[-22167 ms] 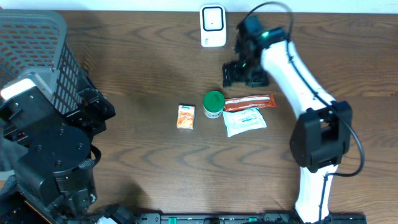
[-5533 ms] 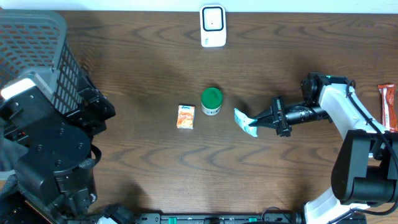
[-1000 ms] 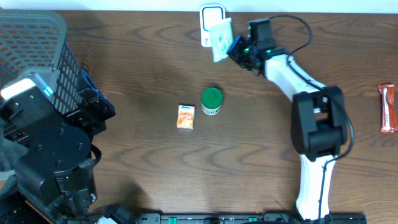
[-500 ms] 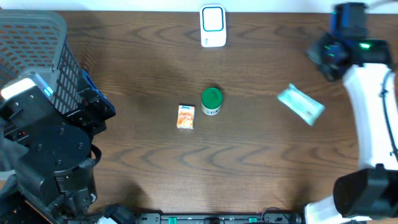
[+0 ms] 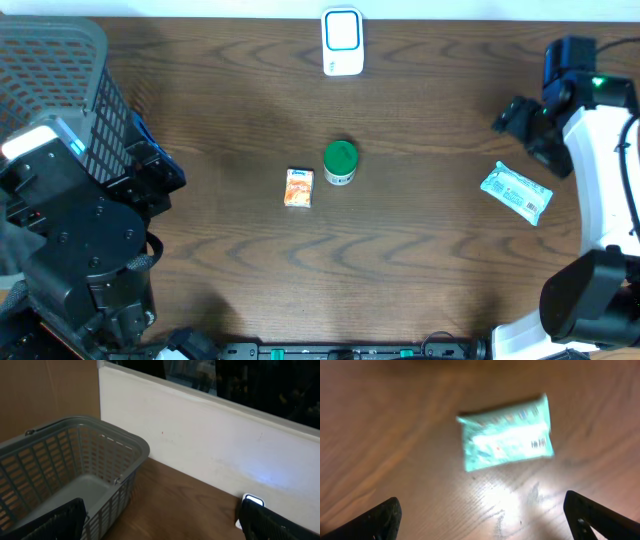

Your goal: Scan the item barcode

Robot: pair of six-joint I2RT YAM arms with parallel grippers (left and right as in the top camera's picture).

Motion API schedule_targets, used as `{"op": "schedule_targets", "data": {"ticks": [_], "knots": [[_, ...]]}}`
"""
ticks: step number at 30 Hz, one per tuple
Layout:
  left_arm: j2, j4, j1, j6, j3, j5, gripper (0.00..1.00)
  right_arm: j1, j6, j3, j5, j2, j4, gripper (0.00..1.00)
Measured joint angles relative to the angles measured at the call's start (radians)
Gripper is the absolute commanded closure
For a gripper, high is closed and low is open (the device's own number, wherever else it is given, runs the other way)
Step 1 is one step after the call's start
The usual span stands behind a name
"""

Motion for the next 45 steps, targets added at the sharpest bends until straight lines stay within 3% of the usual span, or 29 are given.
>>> {"op": "schedule_targets", "data": {"ticks": [4, 8, 15, 18, 26, 30, 32, 34, 45], "knots": [[0.0, 0.0, 0.0, 0.0, 0.0, 0.0, 0.02, -0.01, 0.121, -0.17, 0.002, 0.003, 0.08, 0.01], [0.0, 0.0, 0.0, 0.0, 0.0, 0.0, 0.02, -0.01, 0.127, -0.294, -0.019, 0.015, 0.184, 0.01], [0.0, 0.0, 0.0, 0.0, 0.0, 0.0, 0.02, -0.01, 0.101, -0.338, -0.027, 0.016, 0.288, 0.01], [0.0, 0.0, 0.0, 0.0, 0.0, 0.0, 0.02, -0.01, -0.017, -0.338, -0.029, 0.016, 0.355, 0.01], [0.0, 0.0, 0.0, 0.0, 0.0, 0.0, 0.02, -0.01, -0.589, -0.338, -0.05, 0.016, 0.386, 0.01], [0.0, 0.0, 0.0, 0.0, 0.0, 0.0, 0.02, -0.01, -0.831, -0.338, -0.098, 0.016, 0.408, 0.11], [0.0, 0.0, 0.0, 0.0, 0.0, 0.0, 0.02, -0.011, -0.927, -0.338, -0.105, 0.016, 0.424, 0.07], [0.0, 0.0, 0.0, 0.0, 0.0, 0.0, 0.02, -0.017, -0.993, -0.338, -0.104, 0.016, 0.442, 0.01], [0.0, 0.0, 0.0, 0.0, 0.0, 0.0, 0.02, -0.097, -1.114, -0.338, -0.159, 0.022, 0.467, 0.04]]}}
